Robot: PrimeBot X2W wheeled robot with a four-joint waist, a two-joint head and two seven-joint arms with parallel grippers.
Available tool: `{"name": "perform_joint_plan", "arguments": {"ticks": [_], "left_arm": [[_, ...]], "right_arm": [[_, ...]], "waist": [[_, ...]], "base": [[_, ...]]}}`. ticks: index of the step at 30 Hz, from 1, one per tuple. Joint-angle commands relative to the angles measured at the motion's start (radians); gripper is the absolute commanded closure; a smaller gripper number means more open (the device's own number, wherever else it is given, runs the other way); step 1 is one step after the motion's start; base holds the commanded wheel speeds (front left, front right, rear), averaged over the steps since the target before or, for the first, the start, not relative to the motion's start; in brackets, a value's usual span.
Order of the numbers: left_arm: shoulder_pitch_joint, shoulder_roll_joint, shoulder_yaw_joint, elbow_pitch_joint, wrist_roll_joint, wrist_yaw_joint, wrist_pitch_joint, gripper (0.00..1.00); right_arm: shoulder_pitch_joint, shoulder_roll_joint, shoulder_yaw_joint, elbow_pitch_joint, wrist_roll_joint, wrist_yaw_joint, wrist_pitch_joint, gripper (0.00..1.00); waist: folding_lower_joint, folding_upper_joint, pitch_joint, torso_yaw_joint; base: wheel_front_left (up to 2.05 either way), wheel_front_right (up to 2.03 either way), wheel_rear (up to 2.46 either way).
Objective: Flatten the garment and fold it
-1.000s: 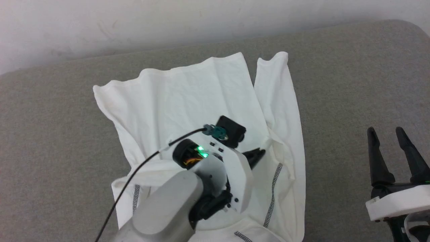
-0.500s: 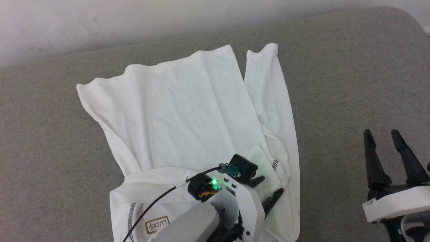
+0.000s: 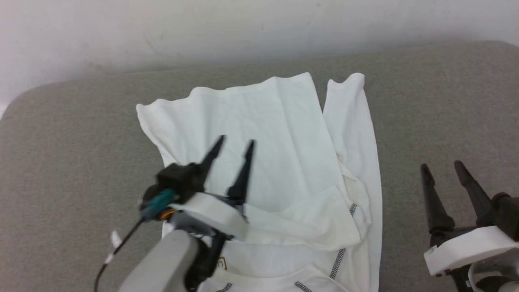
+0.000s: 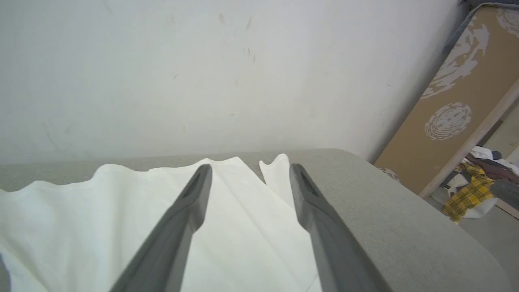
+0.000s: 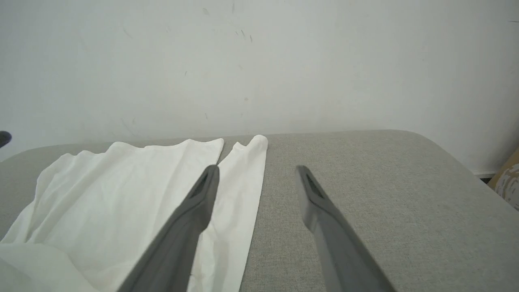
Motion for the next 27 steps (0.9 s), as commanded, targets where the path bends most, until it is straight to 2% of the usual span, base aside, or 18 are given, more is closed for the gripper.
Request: {"name": "perform_joint_plan", "arguments": {"ticks": [1, 6, 10, 12, 19, 23, 27], "left_arm": [[0.043, 0.028, 0.051, -0.007, -0.003, 0.03, -0.029, 0.0], [0.141, 0.088, 0.193, -0.036, -0.012, 0.096, -0.062, 0.0], [0.226, 0.151, 0.285, -0.065, 0.003, 0.127, -0.067, 0.0], [0.246, 0.164, 0.304, -0.074, 0.003, 0.131, -0.067, 0.0], [0.336, 0.21, 0.407, -0.146, 0.026, 0.117, -0.068, 0.0], [0.355, 0.202, 0.42, -0.177, 0.05, 0.086, -0.068, 0.0], [0.334, 0.179, 0.427, -0.201, 0.07, 0.064, -0.068, 0.0]], "right_arm": [[0.009, 0.002, 0.014, -0.004, -0.008, -0.001, -0.004, 0.0], [0.007, 0.002, 0.036, 0.012, -0.009, -0.001, -0.045, 0.0], [0.001, 0.002, 0.05, 0.041, 0.007, -0.001, -0.06, 0.0], [-0.004, 0.002, 0.049, 0.047, 0.011, -0.001, -0.062, 0.0], [-0.091, 0.002, 0.02, 0.162, 0.033, -0.001, -0.052, 0.0], [-0.213, -0.003, -0.035, 0.315, 0.066, -0.001, -0.016, 0.0], [-0.387, -0.048, -0.079, 0.492, 0.103, -0.001, 0.032, 0.0]], "waist": [[0.0001, 0.0, -0.03, 0.035], [0.0001, 0.0, -0.041, 0.056], [0.0001, 0.0, -0.037, 0.075], [0.0001, 0.0, -0.034, 0.08], [0.0001, 0.0, -0.002, 0.118], [0.0001, 0.0, 0.031, 0.136], [0.0001, 0.0, 0.089, 0.162]], "base": [[0.0, 0.0, 0.0], [0.0, 0.0, 0.0], [0.0, 0.0, 0.0], [0.0, 0.0, 0.0], [0.0, 0.0, 0.0], [0.0, 0.0, 0.0], [0.0, 0.0, 0.0]]}}
